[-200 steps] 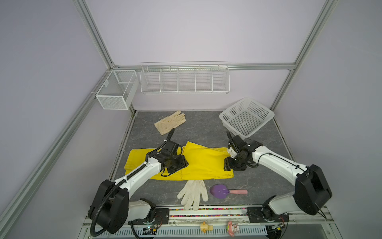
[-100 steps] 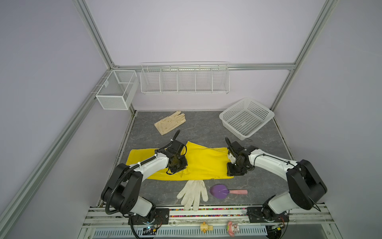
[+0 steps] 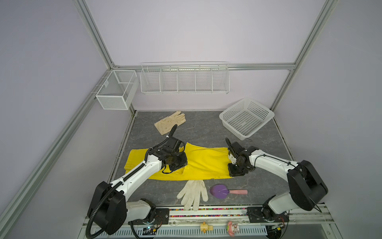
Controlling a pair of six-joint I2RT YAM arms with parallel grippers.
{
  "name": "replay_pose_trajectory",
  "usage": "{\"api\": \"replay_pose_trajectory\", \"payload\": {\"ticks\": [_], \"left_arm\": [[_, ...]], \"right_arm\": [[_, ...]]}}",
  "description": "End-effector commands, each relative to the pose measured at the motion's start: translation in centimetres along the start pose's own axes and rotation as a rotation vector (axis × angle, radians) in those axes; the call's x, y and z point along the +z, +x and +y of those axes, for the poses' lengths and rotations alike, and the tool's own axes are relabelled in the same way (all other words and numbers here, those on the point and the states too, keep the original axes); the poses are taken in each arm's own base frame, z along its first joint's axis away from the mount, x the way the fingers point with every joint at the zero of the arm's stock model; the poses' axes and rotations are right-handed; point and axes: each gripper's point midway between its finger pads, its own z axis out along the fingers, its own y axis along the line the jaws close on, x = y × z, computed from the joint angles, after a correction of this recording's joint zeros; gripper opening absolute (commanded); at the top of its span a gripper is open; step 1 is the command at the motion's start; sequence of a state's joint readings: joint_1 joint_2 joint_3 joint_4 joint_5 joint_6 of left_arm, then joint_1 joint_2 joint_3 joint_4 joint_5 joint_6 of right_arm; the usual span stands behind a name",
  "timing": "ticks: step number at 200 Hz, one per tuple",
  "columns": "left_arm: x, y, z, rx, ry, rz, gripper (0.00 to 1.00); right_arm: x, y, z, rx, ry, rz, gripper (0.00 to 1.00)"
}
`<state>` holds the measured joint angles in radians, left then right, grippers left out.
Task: Fold and stack the trousers
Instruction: Smooth out the trousers at the center of the table, then fold the trousers at the center of the table.
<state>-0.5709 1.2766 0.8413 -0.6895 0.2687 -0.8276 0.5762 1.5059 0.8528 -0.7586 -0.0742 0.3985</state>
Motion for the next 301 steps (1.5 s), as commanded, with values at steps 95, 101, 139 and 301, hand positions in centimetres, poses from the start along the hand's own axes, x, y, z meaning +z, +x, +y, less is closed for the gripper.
{"api": "replay_pose_trajectory", "payload": {"ticks": [95,101,139,301], "left_arm": [[5.1,2.1,5.0,-0.088,-0.131,0.079,0.37],[5.4,1.9,4.9,-0.083,-0.121,0.077,0.37],[5.8,1.0,4.6,-0.045,-0.161,0.08,0.24],[5.1,0.5,6.8,0.04,-0.311,0.092,0.25]], "right_arm": [[0.5,1.1,-0.9,-0.009,0.027,0.038,0.32],[0.3,0.9,-0.8,-0.007,0.022,0.033,0.32],[-1.3,0.0,-0.2,0.045,-0.057,-0.009,0.4],[-1.4,-7.1,1.1,0.255,-0.396,-0.116,0.7]]}}
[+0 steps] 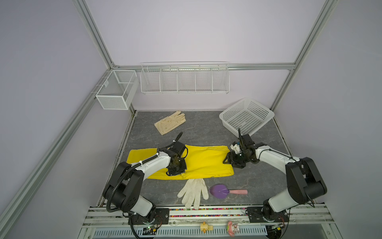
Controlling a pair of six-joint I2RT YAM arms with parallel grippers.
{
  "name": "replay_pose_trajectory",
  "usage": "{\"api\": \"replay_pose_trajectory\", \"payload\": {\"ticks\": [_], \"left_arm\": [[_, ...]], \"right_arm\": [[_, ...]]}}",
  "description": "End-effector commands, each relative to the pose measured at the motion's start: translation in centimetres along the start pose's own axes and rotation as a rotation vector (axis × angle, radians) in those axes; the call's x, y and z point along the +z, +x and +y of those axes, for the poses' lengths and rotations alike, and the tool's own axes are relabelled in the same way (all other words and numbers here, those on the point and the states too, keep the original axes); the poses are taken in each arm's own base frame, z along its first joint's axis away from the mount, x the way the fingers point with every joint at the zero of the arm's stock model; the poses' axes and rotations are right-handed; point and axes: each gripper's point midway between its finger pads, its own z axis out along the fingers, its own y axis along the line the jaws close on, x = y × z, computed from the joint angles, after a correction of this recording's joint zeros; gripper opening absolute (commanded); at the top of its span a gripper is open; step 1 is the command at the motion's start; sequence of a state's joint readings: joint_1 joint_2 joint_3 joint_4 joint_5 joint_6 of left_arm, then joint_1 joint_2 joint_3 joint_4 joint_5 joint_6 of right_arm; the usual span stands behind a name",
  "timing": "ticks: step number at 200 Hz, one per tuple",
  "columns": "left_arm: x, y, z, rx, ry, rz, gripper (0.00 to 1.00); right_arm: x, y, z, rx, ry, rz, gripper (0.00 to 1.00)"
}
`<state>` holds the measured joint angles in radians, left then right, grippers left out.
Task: Fold and stack the trousers
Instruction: Fold the trousers at the center of the table.
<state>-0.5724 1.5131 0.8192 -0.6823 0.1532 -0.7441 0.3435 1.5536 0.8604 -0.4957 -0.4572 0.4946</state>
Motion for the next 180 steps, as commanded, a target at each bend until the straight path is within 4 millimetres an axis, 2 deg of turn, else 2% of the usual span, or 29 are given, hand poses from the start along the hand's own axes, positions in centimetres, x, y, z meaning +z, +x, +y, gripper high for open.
{"api": "replay_pose_trajectory", "payload": {"ticks": [1,10,15,32,73,89,103,123,141,156,180], "left_arm": [[0.1,0.2,1.1,0.006,-0.053,0.007,0.25],[0.1,0.2,1.1,0.007,-0.054,0.006,0.25],[0.1,0.2,1.1,0.008,-0.056,0.006,0.25],[0.1,0.4,1.4,0.008,-0.062,0.009,0.25],[0.1,0.5,1.6,0.012,-0.07,0.011,0.25],[0.0,0.3,1.4,0.017,-0.07,0.009,0.25],[-0.2,0.0,1.1,0.027,-0.068,0.01,0.26],[-1.2,-0.4,0.5,0.036,-0.056,-0.006,0.29],[-2.5,-0.8,-0.1,0.045,-0.042,-0.028,0.35],[-3.7,-1.3,-0.4,0.058,-0.04,-0.046,0.44],[-5.9,-2.3,-0.8,0.065,-0.032,-0.078,0.51]], "right_arm": [[0.2,-0.6,-0.8,0.013,0.033,-0.009,0.7],[0.5,-0.8,-1.5,0.015,0.056,-0.009,0.7],[0.1,-1.8,-1.1,0.0,0.06,-0.032,0.7],[0.4,-2.6,-1.5,-0.014,0.088,-0.033,0.7],[2.2,-2.7,-1.5,0.002,0.046,0.001,0.69],[2.8,-2.4,-1.7,-0.004,0.045,0.028,0.62],[2.9,-2.2,-1.6,-0.005,0.029,0.04,0.47],[1.3,-2.6,-0.9,-0.034,0.035,0.003,0.25],[-0.6,-3.0,0.2,-0.072,0.035,-0.026,0.13],[-2.1,-3.0,1.6,-0.091,0.007,-0.046,0.08],[-4.9,-2.9,2.6,-0.124,0.014,-0.081,0.07]]}}
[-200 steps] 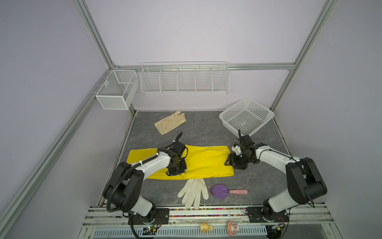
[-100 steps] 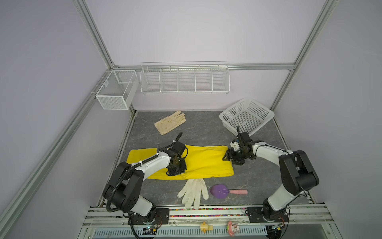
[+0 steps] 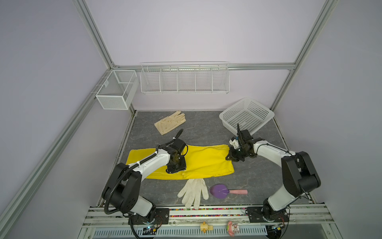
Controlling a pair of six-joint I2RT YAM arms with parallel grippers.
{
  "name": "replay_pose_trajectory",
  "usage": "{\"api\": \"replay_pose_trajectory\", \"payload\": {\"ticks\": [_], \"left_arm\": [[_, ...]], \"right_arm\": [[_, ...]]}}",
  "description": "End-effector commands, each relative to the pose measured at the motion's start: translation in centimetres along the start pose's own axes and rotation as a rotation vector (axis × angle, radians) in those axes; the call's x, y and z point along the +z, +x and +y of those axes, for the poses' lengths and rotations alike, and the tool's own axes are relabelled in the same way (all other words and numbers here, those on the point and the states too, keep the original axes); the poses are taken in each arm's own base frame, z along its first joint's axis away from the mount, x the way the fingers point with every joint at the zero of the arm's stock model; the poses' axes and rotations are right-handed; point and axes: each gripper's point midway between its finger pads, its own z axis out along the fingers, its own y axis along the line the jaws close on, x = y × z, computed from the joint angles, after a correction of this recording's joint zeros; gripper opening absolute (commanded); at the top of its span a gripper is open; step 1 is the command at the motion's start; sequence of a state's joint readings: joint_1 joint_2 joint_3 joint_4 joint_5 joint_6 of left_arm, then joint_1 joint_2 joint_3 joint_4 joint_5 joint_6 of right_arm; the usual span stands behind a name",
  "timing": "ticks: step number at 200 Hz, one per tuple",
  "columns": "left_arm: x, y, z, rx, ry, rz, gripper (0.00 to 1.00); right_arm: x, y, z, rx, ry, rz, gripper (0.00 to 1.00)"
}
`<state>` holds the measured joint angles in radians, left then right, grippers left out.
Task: Fold and stack the trousers
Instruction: Fold the trousers at the center of the table.
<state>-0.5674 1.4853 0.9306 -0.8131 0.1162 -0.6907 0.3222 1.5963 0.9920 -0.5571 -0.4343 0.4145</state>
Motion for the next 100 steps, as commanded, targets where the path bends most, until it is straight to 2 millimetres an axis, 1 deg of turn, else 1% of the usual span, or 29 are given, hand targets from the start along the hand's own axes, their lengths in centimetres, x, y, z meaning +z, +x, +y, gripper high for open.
{"api": "replay_pose_trajectory", "payload": {"ticks": [1,27,40,57,62,66,80,95,100], "left_arm": [[-3.0,-1.2,0.0,0.015,-0.01,-0.048,0.52],[-5.2,-2.9,0.6,0.002,-0.006,-0.092,0.54],[-5.9,-3.5,1.3,-0.015,-0.012,-0.106,0.55],[-6.5,-4.2,2.6,-0.041,-0.022,-0.124,0.57],[-6.6,-4.4,3.0,-0.05,-0.034,-0.129,0.57],[-6.8,-4.6,3.3,-0.052,-0.04,-0.135,0.57],[-7.0,-4.9,4.3,-0.066,-0.059,-0.144,0.58],[-6.5,-4.9,5.4,-0.083,-0.069,-0.136,0.58],[-6.2,-4.8,5.7,-0.089,-0.071,-0.131,0.58]], "right_arm": [[-3.5,-0.1,1.3,-0.049,0.004,-0.039,0.07],[-6.9,-0.4,1.8,-0.038,-0.012,-0.086,0.07],[-8.5,-0.7,1.9,-0.049,0.005,-0.106,0.07],[-10.0,-0.9,1.8,-0.039,0.014,-0.117,0.07],[-10.2,-0.9,2.1,-0.038,0.001,-0.112,0.06],[-10.8,-1.4,1.6,-0.013,-0.005,-0.127,0.07],[-12.1,-2.0,2.0,-0.006,-0.017,-0.153,0.07],[-13.4,-2.7,2.5,-0.028,-0.006,-0.173,0.07],[-13.6,-2.3,2.4,-0.02,0.007,-0.157,0.06]]}}
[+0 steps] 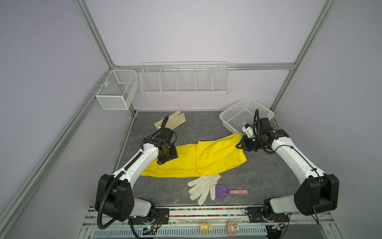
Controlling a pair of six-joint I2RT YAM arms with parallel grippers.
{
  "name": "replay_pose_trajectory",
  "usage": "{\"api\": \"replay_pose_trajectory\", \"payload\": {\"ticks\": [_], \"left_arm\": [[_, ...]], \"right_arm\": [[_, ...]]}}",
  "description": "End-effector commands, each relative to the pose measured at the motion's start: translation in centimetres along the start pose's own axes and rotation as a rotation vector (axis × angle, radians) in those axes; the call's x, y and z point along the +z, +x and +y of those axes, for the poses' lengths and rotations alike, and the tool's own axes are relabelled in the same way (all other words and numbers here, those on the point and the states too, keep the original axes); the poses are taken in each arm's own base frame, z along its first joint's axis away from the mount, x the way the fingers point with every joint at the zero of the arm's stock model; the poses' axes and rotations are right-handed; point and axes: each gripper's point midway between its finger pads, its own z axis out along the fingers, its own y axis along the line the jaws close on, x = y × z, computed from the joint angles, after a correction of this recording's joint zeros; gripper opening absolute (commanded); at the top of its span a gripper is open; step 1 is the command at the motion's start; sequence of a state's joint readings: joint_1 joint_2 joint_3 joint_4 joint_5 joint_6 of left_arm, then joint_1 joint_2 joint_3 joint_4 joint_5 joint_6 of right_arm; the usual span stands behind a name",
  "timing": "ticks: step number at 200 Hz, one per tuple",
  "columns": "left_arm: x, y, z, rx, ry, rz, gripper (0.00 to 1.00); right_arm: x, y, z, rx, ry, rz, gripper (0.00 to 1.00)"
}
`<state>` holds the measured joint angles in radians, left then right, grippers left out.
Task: Fold and stack the trousers
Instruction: Fold the trousers at the center of the table.
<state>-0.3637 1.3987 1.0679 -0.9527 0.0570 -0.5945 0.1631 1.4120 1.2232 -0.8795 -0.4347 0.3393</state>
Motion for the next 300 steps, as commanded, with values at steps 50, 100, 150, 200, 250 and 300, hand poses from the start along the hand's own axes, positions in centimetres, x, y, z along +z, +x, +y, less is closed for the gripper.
{"api": "replay_pose_trajectory", "payload": {"ticks": [50,100,150,200,250,300], "left_arm": [[1.3,0.6,7.6,-0.119,-0.129,-0.003,0.58],[1.4,-0.8,10.3,-0.188,-0.138,-0.028,0.56],[3.3,0.3,11.9,-0.216,-0.168,0.024,0.46],[4.3,0.7,12.9,-0.221,-0.209,0.047,0.38],[5.1,0.5,13.1,-0.234,-0.214,0.053,0.36],[4.6,0.8,13.2,-0.235,-0.213,0.042,0.36]], "right_arm": [[-4.0,-1.1,4.1,-0.046,-0.029,-0.027,0.07],[-2.5,0.4,10.7,-0.105,-0.035,-0.011,0.08],[0.8,0.8,19.5,-0.182,-0.114,0.001,0.07],[6.1,2.5,28.0,-0.269,-0.197,0.06,0.08],[12.9,4.4,32.2,-0.32,-0.198,0.132,0.09],[19.3,6.7,34.1,-0.32,-0.229,0.181,0.11]]}}
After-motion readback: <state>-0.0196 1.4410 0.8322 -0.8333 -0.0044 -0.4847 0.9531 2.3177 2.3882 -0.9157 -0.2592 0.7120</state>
